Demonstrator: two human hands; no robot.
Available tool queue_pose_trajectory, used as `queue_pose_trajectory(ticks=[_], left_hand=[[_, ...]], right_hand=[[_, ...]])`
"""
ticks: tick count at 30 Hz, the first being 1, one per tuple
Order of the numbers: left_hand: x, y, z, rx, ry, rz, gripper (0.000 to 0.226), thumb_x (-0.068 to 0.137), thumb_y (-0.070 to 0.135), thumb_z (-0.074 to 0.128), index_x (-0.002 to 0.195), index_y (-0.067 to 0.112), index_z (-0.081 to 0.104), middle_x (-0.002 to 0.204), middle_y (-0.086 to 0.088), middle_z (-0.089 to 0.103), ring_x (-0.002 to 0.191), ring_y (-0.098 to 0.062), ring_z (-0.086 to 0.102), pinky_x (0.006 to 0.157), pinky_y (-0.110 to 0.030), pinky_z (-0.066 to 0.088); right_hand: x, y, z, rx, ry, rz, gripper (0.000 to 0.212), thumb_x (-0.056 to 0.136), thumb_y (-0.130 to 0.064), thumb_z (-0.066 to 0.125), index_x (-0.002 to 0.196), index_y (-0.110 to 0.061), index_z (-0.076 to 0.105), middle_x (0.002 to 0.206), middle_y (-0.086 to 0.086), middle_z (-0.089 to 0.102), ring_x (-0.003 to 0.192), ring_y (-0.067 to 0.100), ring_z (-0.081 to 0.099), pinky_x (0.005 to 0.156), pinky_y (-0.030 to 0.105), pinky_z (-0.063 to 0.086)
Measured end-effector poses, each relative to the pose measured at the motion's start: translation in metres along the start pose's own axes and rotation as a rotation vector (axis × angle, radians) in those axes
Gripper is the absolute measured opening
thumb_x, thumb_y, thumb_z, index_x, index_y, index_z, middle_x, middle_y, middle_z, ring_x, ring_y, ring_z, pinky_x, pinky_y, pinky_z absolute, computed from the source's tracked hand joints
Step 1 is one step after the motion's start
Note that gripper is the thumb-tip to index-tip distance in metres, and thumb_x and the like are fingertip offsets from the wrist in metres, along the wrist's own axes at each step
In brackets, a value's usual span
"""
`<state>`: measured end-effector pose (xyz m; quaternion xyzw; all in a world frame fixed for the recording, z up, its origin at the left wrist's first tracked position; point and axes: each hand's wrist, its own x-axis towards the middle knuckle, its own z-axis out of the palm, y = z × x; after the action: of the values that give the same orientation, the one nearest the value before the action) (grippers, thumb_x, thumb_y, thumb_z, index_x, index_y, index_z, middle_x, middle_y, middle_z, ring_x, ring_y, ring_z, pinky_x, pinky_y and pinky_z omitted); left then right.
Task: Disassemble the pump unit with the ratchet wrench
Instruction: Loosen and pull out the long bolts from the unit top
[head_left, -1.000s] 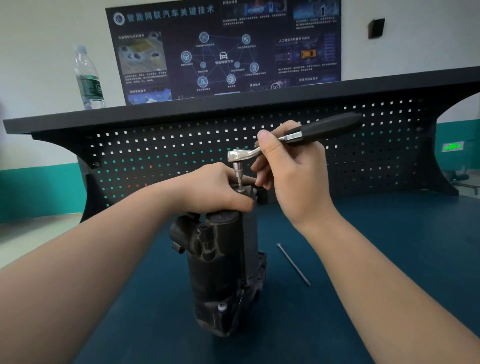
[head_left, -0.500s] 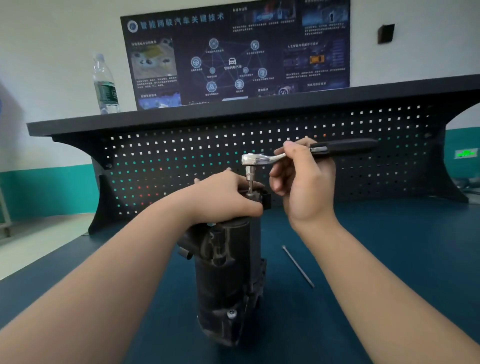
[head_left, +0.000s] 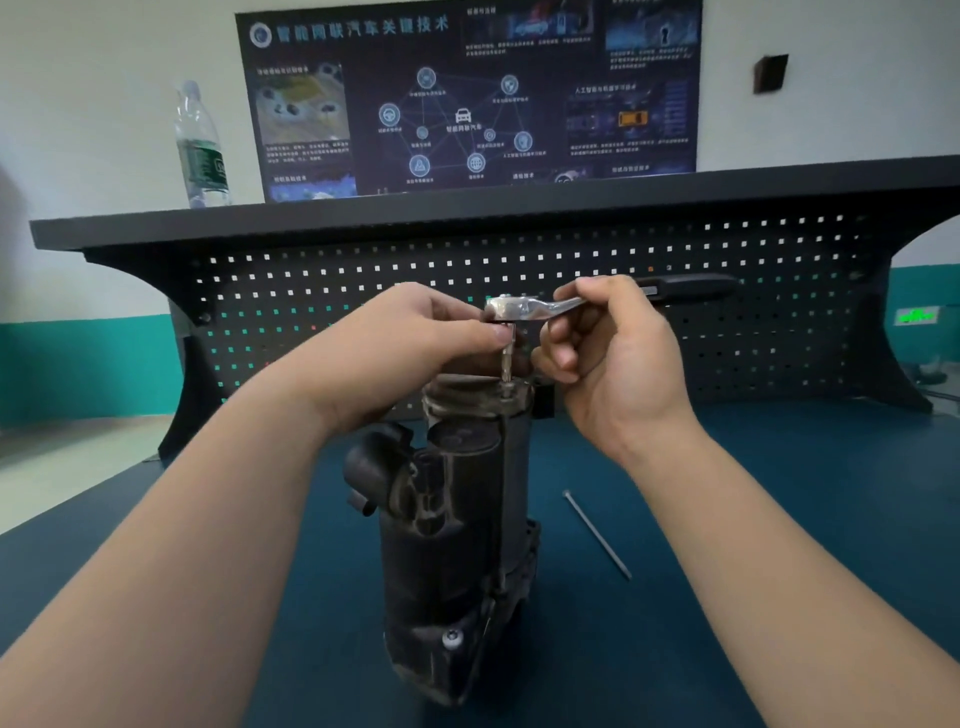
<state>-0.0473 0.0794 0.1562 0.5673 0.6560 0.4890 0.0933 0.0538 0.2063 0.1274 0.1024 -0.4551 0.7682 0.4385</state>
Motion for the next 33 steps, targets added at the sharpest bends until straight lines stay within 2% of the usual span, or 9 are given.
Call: queue_pose_trajectory(ticks=[10,13,15,17,19,24,26,30,33], left_hand=[[-0.007,-0.008,0.017,-0.140,0.030,0.056,0.021,0.090,0.022,0.060,0.093,0.003,0.069,0.081,-0.002,0.075,0.073,-0.008,0.068,0.064,-0.018,0.053],[-0.006,-0.009,0.018,-0.110,0.052,0.074,0.018,0.091,0.020,0.060,0.086,0.005,0.066,0.074,0.003,0.073,0.069,-0.007,0.066,0.063,-0.018,0.053],[-0.007,-0.009,0.017,-0.122,0.043,0.083,0.020,0.091,0.019,0.060,0.092,0.000,0.064,0.077,0.002,0.074,0.072,-0.008,0.069,0.065,-0.020,0.054],[-0.008,-0.009,0.016,-0.147,0.015,0.097,0.015,0.091,0.018,0.059,0.095,0.005,0.067,0.078,0.003,0.075,0.072,-0.006,0.069,0.064,-0.017,0.053],[-0.008,-0.009,0.016,-0.225,-0.029,0.077,0.016,0.088,0.018,0.059,0.098,0.010,0.069,0.087,-0.003,0.076,0.079,-0.010,0.070,0.068,-0.019,0.055],[-0.008,-0.006,0.020,-0.228,0.011,0.043,0.014,0.086,0.016,0.063,0.079,0.013,0.075,0.084,-0.005,0.076,0.076,-0.009,0.071,0.066,-0.017,0.054],[-0.007,-0.007,0.021,-0.181,0.041,0.042,0.013,0.086,0.018,0.065,0.078,0.013,0.074,0.083,-0.006,0.076,0.075,-0.011,0.071,0.067,-0.021,0.056],[-0.006,-0.008,0.020,-0.153,0.062,0.069,0.014,0.085,0.021,0.067,0.074,0.017,0.075,0.076,-0.001,0.075,0.069,-0.009,0.069,0.060,-0.019,0.054],[-0.008,-0.007,0.019,-0.243,0.000,0.054,0.014,0.079,0.025,0.067,0.080,0.016,0.078,0.080,-0.001,0.076,0.072,-0.008,0.070,0.061,-0.016,0.052]], right_hand=[[0.002,-0.009,-0.001,0.151,0.135,0.289,0.022,0.093,-0.014,0.054,0.071,-0.010,0.050,0.053,-0.001,0.047,0.037,0.004,0.038,0.033,0.014,0.027],[-0.008,0.006,0.003,-0.121,0.139,-0.236,0.024,0.093,-0.016,0.057,0.069,-0.015,0.052,0.052,-0.001,0.051,0.039,0.010,0.044,0.037,0.019,0.032],[-0.016,0.009,0.001,-0.545,0.019,-0.772,0.017,0.093,-0.019,0.057,0.078,-0.022,0.050,0.061,0.000,0.055,0.047,0.014,0.054,0.044,0.025,0.042],[-0.017,0.009,-0.003,-0.803,-0.117,-1.022,0.018,0.094,-0.019,0.055,0.082,-0.027,0.046,0.067,0.002,0.054,0.052,0.019,0.057,0.050,0.030,0.045],[-0.016,0.004,0.000,-0.699,-0.048,-0.833,0.017,0.093,-0.019,0.056,0.078,-0.025,0.049,0.061,0.002,0.055,0.047,0.017,0.054,0.048,0.027,0.042],[-0.002,-0.010,0.003,0.077,0.153,0.204,0.025,0.091,-0.010,0.049,0.066,-0.010,0.049,0.055,0.003,0.046,0.037,0.008,0.040,0.034,0.016,0.028],[-0.005,-0.010,0.005,0.043,0.132,0.122,0.027,0.090,-0.008,0.050,0.064,-0.012,0.050,0.053,0.002,0.047,0.037,0.008,0.040,0.035,0.016,0.028],[-0.021,-0.006,0.011,-0.779,-0.063,-0.724,0.022,0.089,-0.011,0.056,0.070,-0.019,0.049,0.052,-0.007,0.050,0.045,0.005,0.049,0.047,0.021,0.038],[-0.017,-0.010,0.012,-0.614,-0.040,-0.552,0.022,0.086,-0.012,0.056,0.065,-0.018,0.053,0.049,-0.004,0.051,0.040,0.009,0.046,0.043,0.020,0.035]])
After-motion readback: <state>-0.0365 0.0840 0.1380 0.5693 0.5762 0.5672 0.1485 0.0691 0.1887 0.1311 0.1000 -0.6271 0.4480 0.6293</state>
